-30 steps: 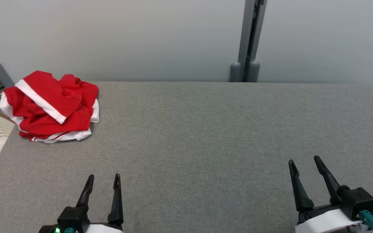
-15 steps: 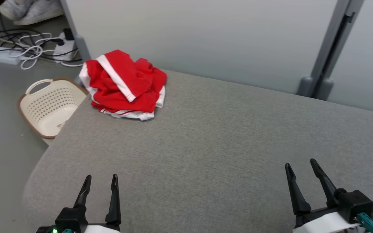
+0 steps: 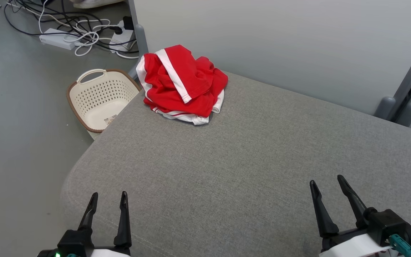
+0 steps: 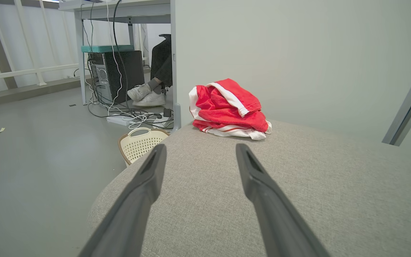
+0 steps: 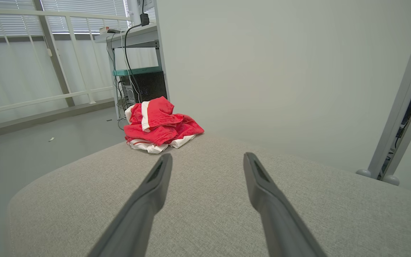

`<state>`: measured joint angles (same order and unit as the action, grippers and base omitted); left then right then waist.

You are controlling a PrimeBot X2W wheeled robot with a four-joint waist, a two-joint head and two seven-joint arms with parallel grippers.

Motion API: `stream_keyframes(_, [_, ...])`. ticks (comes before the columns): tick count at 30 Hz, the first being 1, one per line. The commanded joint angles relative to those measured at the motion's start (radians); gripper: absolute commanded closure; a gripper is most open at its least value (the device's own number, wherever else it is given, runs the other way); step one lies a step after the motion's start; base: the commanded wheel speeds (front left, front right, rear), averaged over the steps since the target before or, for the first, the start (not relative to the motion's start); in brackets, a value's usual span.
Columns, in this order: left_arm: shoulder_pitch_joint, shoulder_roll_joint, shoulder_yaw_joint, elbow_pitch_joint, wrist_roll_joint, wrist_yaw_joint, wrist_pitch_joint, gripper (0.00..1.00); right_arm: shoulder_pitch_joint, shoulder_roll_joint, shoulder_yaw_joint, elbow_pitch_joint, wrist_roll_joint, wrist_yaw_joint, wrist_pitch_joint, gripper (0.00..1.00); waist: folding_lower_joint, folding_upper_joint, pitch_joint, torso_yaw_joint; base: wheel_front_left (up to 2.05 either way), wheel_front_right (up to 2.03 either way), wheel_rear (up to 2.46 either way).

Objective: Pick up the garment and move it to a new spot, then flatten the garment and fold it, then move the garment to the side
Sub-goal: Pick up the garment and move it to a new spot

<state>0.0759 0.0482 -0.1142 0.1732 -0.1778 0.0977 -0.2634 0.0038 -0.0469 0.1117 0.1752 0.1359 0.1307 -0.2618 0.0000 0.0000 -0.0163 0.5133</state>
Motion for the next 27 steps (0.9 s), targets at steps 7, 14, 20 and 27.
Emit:
stream_keyframes(7, [-0.007,0.004,0.013,-0.012,-0.018,0.008,-0.002,0.0,-0.015,-0.007,0.0,-0.016,-0.013,0.0,-0.005,0.0,0.0,0.0,0.021,-0.006,0.0,0.0,0.0])
stream_keyframes(14, [-0.133,0.032,0.046,-0.031,0.012,-0.022,-0.002,0.0,-0.052,-0.007,-0.024,-0.045,-0.056,0.0,-0.005,0.0,0.0,0.0,0.095,-0.026,0.0,0.0,0.0])
stream_keyframes(20, [-0.39,0.117,0.055,-0.017,0.037,-0.085,-0.001,0.0,-0.112,-0.007,-0.024,-0.073,-0.116,0.0,-0.005,0.0,0.0,0.0,0.213,-0.064,0.0,0.0,0.0])
stream_keyframes(27, [-0.739,0.223,0.07,0.093,0.01,-0.165,0.101,0.0,-0.186,-0.007,-0.026,-0.138,-0.189,0.0,-0.005,0.0,0.0,0.0,0.371,-0.135,0.0,0.0,0.0])
